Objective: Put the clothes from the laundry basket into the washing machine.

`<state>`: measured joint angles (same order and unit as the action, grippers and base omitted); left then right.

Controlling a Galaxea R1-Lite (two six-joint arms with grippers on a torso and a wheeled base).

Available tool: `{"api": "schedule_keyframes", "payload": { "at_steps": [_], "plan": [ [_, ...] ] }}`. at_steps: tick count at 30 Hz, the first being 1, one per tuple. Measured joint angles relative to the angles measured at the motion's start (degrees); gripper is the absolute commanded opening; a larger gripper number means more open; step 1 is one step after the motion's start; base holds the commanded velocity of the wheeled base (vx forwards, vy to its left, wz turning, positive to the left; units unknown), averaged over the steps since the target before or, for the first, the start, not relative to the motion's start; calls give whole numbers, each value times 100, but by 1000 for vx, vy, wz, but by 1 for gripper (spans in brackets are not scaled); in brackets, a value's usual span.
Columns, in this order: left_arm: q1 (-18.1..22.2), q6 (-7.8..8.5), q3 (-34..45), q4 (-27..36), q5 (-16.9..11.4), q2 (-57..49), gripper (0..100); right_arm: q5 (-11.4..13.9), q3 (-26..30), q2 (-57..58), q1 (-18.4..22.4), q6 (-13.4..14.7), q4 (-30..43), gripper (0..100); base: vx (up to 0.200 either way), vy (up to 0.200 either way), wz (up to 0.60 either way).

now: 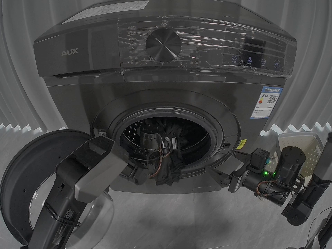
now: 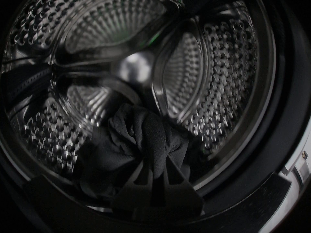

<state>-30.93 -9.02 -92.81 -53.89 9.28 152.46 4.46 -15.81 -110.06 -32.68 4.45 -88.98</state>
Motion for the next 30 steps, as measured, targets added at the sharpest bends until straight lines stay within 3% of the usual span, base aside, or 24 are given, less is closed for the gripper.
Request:
{"api": "schedule_keyframes", "payload": {
  "at_steps": [7,8,17,24,30],
  "plan": [
    [130,-20,-1325,2,282,304,0,2,2,0,0,0,0,100,0,0,0],
    [150,-23,-1438,6,301,355,100,2,2,0,2,0,0,100,0,0,0],
    [180,-217,-1445,15,347,488,100,7,9,0,11,1,0,100,0,0,0],
    [89,-228,-389,57,271,168,100,7,5,0,7,-2,0,100,0,0,0],
    [-22,-179,690,52,40,-138,100,7,5,-6,-13,-5,2,100,0,0,0]
  ]
}}
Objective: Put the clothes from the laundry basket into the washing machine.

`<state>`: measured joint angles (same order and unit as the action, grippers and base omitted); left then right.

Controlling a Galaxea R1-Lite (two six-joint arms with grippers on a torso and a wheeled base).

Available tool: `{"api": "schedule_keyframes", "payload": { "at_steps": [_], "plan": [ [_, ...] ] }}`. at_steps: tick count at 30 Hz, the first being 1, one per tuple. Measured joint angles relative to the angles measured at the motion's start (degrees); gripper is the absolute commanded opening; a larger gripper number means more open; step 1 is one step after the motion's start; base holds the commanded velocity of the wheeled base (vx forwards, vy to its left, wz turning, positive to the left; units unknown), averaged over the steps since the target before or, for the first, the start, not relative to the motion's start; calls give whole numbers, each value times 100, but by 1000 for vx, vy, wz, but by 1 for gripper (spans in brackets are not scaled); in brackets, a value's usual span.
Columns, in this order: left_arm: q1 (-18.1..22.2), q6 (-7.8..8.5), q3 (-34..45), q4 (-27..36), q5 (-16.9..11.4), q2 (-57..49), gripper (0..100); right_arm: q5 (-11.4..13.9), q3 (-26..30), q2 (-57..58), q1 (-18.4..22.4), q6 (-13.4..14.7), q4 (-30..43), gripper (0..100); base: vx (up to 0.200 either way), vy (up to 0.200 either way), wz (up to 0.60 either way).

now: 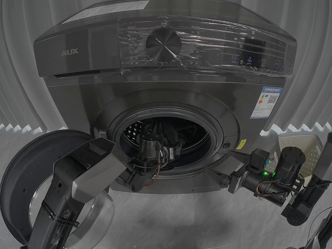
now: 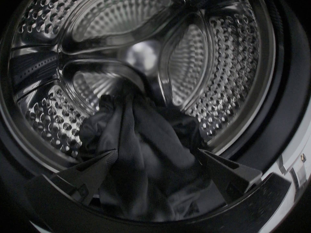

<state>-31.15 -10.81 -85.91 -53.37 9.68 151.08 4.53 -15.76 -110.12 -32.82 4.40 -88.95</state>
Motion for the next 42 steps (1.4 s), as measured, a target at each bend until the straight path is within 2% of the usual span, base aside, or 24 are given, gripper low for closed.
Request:
{"api": "schedule_keyframes", "payload": {
  "at_steps": [6,13,14,28,42],
  "plan": [
    [-44,305,453,-38,-150,-56,100,0,-2,-9,-20,0,-2,100,0,0,0],
    [-33,327,473,-20,-161,20,100,0,-5,-9,-22,-2,-2,100,0,0,0],
    [-35,329,473,-27,-161,38,0,-2,-5,-9,-22,0,-2,100,0,0,0],
    [-41,277,245,-73,-145,154,0,-22,-61,-7,-163,11,-2,100,0,0,0],
    [80,171,-1888,-178,283,592,0,-20,-74,-9,-161,22,-2,100,0,0,0]
  ]
}}
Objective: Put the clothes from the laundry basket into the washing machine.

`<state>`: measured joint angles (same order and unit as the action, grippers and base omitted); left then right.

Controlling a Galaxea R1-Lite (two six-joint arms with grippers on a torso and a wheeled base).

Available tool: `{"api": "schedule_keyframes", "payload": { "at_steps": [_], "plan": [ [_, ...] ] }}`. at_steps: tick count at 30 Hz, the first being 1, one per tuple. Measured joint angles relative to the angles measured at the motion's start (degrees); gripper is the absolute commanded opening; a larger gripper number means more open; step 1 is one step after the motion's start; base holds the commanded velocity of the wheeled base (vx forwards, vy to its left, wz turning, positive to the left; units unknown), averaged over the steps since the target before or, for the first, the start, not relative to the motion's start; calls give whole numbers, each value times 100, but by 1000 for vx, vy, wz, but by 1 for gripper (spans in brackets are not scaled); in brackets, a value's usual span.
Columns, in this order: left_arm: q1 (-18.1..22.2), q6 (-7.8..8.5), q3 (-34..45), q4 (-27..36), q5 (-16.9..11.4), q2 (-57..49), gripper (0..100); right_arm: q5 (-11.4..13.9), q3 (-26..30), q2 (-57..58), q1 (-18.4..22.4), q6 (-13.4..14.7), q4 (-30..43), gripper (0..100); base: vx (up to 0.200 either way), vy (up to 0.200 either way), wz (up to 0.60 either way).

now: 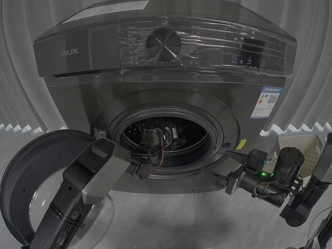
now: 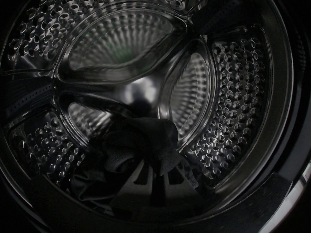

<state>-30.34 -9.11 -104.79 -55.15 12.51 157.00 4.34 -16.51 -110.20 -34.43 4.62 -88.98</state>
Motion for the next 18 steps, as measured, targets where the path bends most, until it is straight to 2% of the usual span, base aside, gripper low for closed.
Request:
{"api": "schedule_keyframes", "payload": {
  "at_steps": [7,13,14,18],
  "plan": [
    [116,7,-725,57,99,369,0,4,2,0,-2,-2,0,100,0,0,0],
    [190,11,-898,93,128,532,0,4,15,-5,-7,-5,0,100,0,0,0],
    [190,11,-902,94,128,544,100,9,20,-5,0,-5,0,100,0,0,0],
    [193,13,-902,94,126,568,100,12,22,-5,6,-5,0,100,0,0,0]
  ]
}}
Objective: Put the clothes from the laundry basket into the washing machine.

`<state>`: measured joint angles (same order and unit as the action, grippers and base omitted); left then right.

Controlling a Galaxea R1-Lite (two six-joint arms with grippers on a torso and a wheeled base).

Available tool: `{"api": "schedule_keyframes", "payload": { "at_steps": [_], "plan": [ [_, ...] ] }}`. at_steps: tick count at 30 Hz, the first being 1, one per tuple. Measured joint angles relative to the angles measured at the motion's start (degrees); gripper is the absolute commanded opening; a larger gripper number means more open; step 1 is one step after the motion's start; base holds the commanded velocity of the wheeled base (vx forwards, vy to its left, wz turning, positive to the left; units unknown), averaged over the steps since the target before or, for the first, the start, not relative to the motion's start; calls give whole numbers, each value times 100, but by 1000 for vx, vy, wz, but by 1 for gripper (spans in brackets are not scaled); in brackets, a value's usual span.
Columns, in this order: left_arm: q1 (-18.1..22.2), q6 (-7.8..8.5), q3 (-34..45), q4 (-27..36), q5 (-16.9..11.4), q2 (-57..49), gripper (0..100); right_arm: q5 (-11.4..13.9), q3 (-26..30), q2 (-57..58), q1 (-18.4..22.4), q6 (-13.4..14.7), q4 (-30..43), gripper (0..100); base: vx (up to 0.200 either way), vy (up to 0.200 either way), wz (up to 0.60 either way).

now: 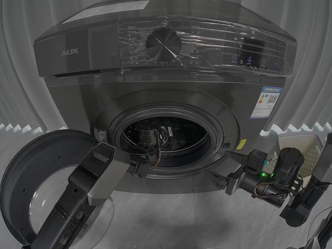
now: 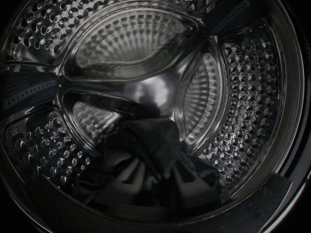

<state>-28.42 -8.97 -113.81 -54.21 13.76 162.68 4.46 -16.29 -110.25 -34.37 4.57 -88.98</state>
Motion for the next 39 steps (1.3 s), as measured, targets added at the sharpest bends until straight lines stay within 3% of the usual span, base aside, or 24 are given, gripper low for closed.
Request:
{"api": "schedule_keyframes", "payload": {
  "at_steps": [9,15,27,39],
  "plan": [
    [-57,-17,308,-61,2,-56,100,0,13,0,20,0,0,100,0,0,0],
    [-162,-24,1150,-204,0,-367,100,0,15,0,35,-1,0,100,0,0,0],
    [-597,-9,3750,-1186,68,-1477,100,-4,55,9,60,-1,2,100,0,0,0],
    [-1176,-13,7038,-2423,158,-3085,100,-37,144,80,68,-1,0,100,0,0,0]
  ]
}}
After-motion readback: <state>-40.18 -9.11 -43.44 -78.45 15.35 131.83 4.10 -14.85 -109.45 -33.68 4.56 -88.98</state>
